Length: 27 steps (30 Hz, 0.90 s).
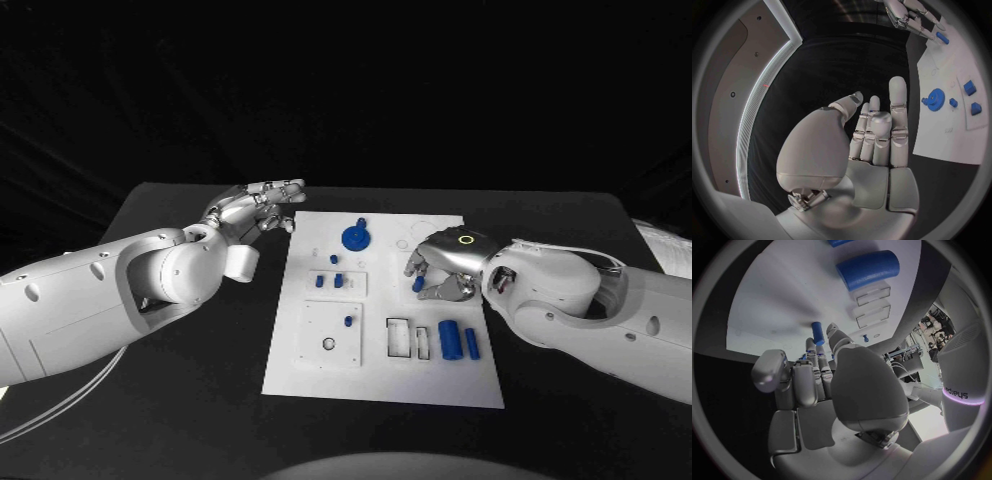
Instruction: Assemble the parts on the task board
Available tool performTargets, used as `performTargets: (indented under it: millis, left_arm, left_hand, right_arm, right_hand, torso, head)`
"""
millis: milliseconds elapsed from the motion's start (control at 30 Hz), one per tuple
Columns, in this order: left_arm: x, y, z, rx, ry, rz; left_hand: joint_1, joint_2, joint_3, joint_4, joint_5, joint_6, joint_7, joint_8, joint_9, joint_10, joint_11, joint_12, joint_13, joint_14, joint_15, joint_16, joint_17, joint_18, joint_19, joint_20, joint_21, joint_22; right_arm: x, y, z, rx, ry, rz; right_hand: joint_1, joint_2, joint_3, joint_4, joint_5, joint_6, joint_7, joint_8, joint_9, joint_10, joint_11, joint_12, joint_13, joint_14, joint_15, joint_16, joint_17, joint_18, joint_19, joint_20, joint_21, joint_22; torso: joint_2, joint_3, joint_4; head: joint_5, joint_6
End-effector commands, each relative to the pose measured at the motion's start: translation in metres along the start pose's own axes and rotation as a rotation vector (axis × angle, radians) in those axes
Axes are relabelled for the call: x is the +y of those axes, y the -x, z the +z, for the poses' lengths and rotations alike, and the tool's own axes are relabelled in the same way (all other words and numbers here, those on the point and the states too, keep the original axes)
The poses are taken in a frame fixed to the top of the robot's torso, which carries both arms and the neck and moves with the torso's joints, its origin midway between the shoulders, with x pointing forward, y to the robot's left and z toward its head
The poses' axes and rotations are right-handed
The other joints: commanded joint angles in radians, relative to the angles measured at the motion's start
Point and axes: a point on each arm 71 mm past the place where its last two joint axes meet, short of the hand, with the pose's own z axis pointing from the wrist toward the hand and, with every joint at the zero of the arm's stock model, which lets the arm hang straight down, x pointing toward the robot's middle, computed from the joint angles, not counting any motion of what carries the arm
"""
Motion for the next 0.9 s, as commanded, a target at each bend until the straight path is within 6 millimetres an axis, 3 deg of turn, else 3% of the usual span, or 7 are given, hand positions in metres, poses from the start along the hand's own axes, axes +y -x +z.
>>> performTargets:
  millis: [33,167,333,833,900]
  left_arm:
    - [-0.0002,-0.0027,0.0004,0.023,-0.002,-0.004]
    - [-0.0002,-0.0026,0.0003,0.023,-0.002,-0.004]
    - [-0.0002,-0.0024,0.0003,0.024,-0.001,-0.004]
    - [0.0,-0.0019,0.0003,0.023,0.002,-0.004]
    - [0.0001,-0.0019,0.0003,0.023,0.002,-0.004]
  left_hand:
    - [0.006,0.002,-0.006,-0.001,-0.003,-0.007,-0.001,0.006,-0.001,-0.006,0.002,0.007,0.001,-0.004,0.0,-0.004,-0.002,0.009,-0.003,0.003,-0.004,-0.001]
    - [0.006,0.002,-0.006,-0.001,-0.003,-0.007,-0.001,0.006,-0.001,-0.006,0.002,0.007,0.001,-0.004,0.0,-0.004,-0.002,0.009,-0.003,0.003,-0.004,-0.001]
    - [0.006,0.002,-0.006,-0.001,-0.003,-0.007,-0.001,0.006,-0.001,-0.006,0.002,0.007,0.001,-0.004,0.0,-0.004,-0.002,0.009,-0.003,0.003,-0.004,-0.001]
    - [0.006,0.002,-0.006,-0.001,-0.003,-0.007,-0.001,0.006,-0.001,-0.006,0.002,0.007,0.001,-0.004,0.0,-0.004,-0.002,0.009,-0.003,0.003,-0.004,-0.001]
    - [0.007,0.004,-0.006,-0.002,-0.004,-0.008,-0.001,0.007,-0.001,-0.009,0.002,0.011,0.002,-0.005,0.0,-0.004,-0.002,0.009,-0.004,0.003,-0.005,-0.001]
  right_arm:
    - [0.0022,-0.0039,0.0016,0.034,0.017,0.0]
    - [0.0022,-0.0054,0.0025,0.043,0.018,0.001]
    - [0.0026,-0.0059,0.003,0.043,0.017,-0.003]
    - [0.0023,-0.0054,0.0036,0.029,0.009,-0.03]
    - [0.0019,-0.0057,0.0034,0.032,0.006,-0.033]
  right_hand:
    - [0.006,0.018,0.011,0.005,0.004,0.015,0.0,0.002,0.002,0.017,0.0,0.001,-0.001,0.039,-0.01,-0.003,-0.002,0.004,0.003,-0.004,-0.002,0.001]
    - [0.022,0.037,0.041,0.01,0.0,0.052,0.014,0.012,0.006,0.06,-0.01,0.001,0.001,0.043,-0.018,0.003,0.008,0.002,0.009,-0.011,0.005,0.012]
    - [0.04,0.046,0.078,0.01,-0.001,0.086,0.017,0.02,0.01,0.096,-0.015,-0.008,0.001,0.045,-0.023,0.011,0.018,-0.001,0.015,-0.017,0.014,0.024]
    - [0.044,0.028,0.112,0.011,-0.002,0.099,0.017,0.014,0.008,0.109,-0.015,-0.035,-0.001,0.045,-0.024,0.013,0.02,-0.002,0.017,-0.021,0.015,0.026]
    - [0.04,0.017,0.117,0.013,-0.002,0.097,0.019,0.01,0.006,0.107,-0.012,-0.045,-0.002,0.045,-0.022,0.012,0.019,-0.002,0.016,-0.02,0.014,0.025]
  torso:
    - [0.0,-0.0007,0.0005]
    - [-0.001,-0.0005,0.0004]
    - [0.0,0.0002,-0.0009]
    - [0.0,-0.0004,-0.0007]
    - [-0.001,-0.0005,-0.0007]
  head:
    - [-0.001,-0.003]
    - [-0.001,-0.003]
    - [-0.001,-0.006]
    - [-0.002,-0.005]
    - [-0.002,-0.005]
